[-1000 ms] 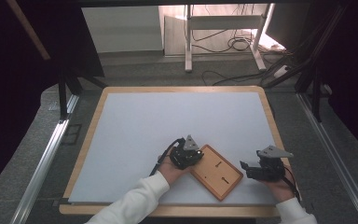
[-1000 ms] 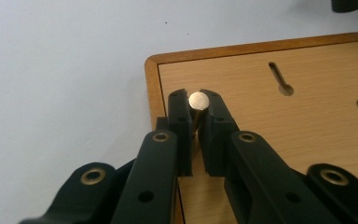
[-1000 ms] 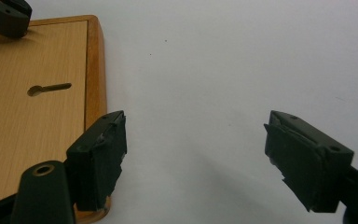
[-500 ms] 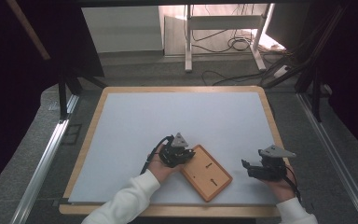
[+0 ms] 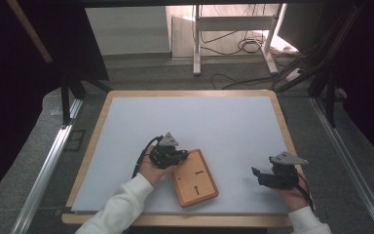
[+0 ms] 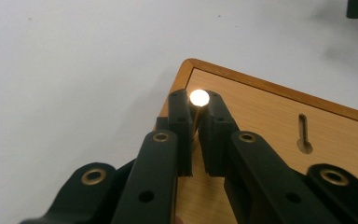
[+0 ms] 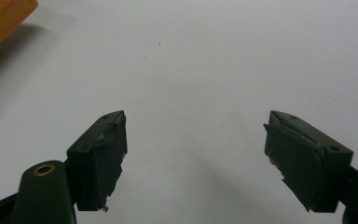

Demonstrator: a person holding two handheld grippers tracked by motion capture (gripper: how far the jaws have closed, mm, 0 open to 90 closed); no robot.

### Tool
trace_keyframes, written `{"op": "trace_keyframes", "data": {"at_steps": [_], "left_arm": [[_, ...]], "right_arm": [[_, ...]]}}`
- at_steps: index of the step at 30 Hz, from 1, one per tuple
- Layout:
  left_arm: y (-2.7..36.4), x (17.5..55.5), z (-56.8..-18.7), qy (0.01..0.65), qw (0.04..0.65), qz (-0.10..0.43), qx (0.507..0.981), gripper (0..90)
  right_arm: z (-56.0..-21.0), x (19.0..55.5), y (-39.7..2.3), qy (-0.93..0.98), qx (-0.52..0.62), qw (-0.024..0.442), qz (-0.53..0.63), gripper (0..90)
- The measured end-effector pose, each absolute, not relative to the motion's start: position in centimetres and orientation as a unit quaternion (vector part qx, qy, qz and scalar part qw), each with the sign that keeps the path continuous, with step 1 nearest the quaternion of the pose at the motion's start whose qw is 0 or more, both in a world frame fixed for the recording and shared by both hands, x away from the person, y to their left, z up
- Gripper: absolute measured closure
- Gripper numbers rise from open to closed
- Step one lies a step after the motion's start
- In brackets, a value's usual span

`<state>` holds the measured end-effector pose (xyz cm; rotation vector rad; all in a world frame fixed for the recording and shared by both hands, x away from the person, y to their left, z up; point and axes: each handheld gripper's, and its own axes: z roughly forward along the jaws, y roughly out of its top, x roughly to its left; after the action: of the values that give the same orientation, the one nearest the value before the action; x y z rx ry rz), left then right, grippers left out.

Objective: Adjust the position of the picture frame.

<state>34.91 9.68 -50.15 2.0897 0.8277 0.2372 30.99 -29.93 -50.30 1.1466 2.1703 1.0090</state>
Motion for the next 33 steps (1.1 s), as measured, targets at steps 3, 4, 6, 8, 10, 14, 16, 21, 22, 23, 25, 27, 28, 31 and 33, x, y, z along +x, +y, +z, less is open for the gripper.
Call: {"op": "trace_keyframes", "data": {"at_steps": [3,4,6,8,10,14,16,21,22,23,25,27,28,31,33], "left_arm": [[10.6,35.2,-50.2,0.335,0.426,0.098,0.834,84.5],[11.0,35.3,-50.2,0.335,0.428,0.101,0.834,84.4],[11.6,35.6,-50.2,0.334,0.429,0.102,0.833,84.4],[12.1,36.0,-50.4,0.334,0.433,0.101,0.831,84.4],[12.6,36.3,-50.5,0.334,0.438,0.096,0.829,84.4],[13.4,36.7,-50.7,0.333,0.442,0.092,0.828,84.5],[13.7,36.9,-50.8,0.332,0.442,0.094,0.828,84.4],[14.4,37.3,-51.4,0.327,0.439,0.092,0.832,83.9],[14.5,37.4,-51.7,0.329,0.438,0.091,0.832,84.0],[14.6,37.5,-51.9,0.330,0.435,0.090,0.833,84.0],[14.6,37.7,-52.3,0.334,0.427,0.091,0.835,84.2],[14.7,38.0,-52.6,0.338,0.432,0.080,0.832,84.0],[14.7,38.0,-52.6,0.337,0.432,0.080,0.833,84.0],[14.7,37.9,-52.7,0.339,0.432,0.083,0.831,84.0],[14.7,37.9,-52.7,0.343,0.436,0.080,0.828,83.5]], "right_arm": [[-50.3,31.0,-29.9,0.794,0.419,0.241,0.369,21.3],[-50.3,31.0,-29.9,0.794,0.420,0.240,0.369,21.3],[-50.4,31.0,-29.9,0.794,0.420,0.239,0.369,21.4],[-50.4,31.0,-29.9,0.794,0.419,0.239,0.369,21.4],[-50.4,31.0,-29.8,0.795,0.419,0.239,0.368,21.4],[-50.4,31.0,-29.8,0.795,0.419,0.238,0.368,21.4],[-50.4,31.0,-29.8,0.796,0.419,0.238,0.367,21.4],[-50.5,31.0,-29.8,0.797,0.418,0.237,0.367,21.4],[-50.5,31.0,-29.8,0.797,0.418,0.237,0.366,21.4],[-50.5,31.0,-29.7,0.797,0.418,0.236,0.366,21.4],[-50.5,31.1,-29.7,0.798,0.417,0.236,0.365,21.3],[-50.6,31.0,-29.7,0.799,0.417,0.235,0.365,21.4],[-50.6,31.0,-29.7,0.799,0.417,0.235,0.365,21.4],[-50.6,31.0,-29.7,0.799,0.417,0.234,0.365,21.4],[-50.6,31.1,-29.6,0.800,0.416,0.232,0.364,21.4]]}}
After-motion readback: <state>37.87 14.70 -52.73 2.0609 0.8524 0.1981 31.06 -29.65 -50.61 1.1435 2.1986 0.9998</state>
